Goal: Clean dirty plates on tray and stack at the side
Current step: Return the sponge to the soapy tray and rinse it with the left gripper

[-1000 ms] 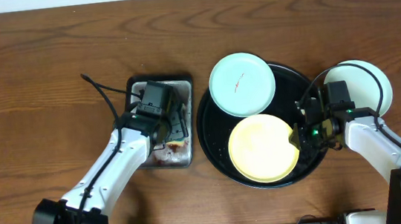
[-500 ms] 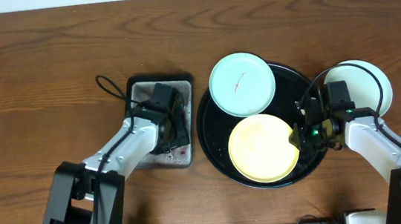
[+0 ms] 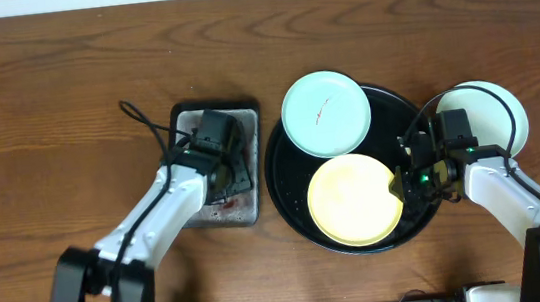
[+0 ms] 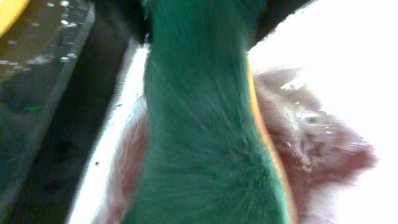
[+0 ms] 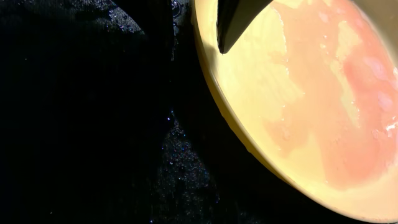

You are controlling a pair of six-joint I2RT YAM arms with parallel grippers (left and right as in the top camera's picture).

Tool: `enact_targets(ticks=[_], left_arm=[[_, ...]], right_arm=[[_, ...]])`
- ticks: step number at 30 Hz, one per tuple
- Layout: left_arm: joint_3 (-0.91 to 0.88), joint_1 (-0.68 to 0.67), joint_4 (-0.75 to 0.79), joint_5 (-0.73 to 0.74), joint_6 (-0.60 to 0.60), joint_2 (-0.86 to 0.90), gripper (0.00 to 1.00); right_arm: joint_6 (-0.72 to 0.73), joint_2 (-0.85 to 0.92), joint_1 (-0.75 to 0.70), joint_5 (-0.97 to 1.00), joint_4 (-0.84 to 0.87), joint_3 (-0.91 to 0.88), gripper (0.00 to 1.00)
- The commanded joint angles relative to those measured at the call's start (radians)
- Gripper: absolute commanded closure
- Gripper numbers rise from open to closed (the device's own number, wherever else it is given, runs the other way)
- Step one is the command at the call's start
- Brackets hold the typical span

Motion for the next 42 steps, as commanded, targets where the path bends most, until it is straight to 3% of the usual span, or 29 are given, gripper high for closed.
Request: enact_targets(ticks=[1, 9, 18, 26, 28, 32, 33, 39, 42], left_arm=[[0.017, 0.005, -0.025, -0.034, 0.014, -0.042, 0.32], [0.010, 0.005, -0.058, -0.034, 0.013, -0.038, 0.28], [0.003, 0.005, 0.109, -0.063, 0.013, -0.009, 0.26], [0.003, 0.005, 0.156, -0.114, -0.006, 0.072, 0.28], [0.003, 0.005, 0.163, -0.114, -0.006, 0.094, 0.39], [0.004, 0.005, 0.212, -0.112, 0.018, 0.098, 0.88], [0.007, 0.005, 0.229, -0.109, 0.042, 0.097, 0.92], [0.033, 0.005, 0.206, -0.110, 0.149, 0.091, 0.90], [0.033, 0.005, 0.177, -0.110, 0.149, 0.089, 0.55]], right_arm=[[-0.005, 0.005, 0.006, -0.001, 0.001, -0.007, 0.77], [-0.005, 0.005, 0.006, -0.001, 0.011, -0.007, 0.75], [-0.005, 0.005, 0.006, -0.001, 0.011, -0.007, 0.75], [-0.005, 0.005, 0.006, -0.001, 0.010, -0.007, 0.75], [-0.005, 0.005, 0.006, -0.001, 0.010, -0.007, 0.76], [-0.005, 0.005, 0.006, -0.001, 0.008, -0.007, 0.76], [-0.005, 0.005, 0.006, -0.001, 0.008, -0.007, 0.75], [-0.005, 0.005, 0.006, -0.001, 0.008, -0.007, 0.75], [-0.005, 0.005, 0.006, -0.001, 0.008, -0.007, 0.75]])
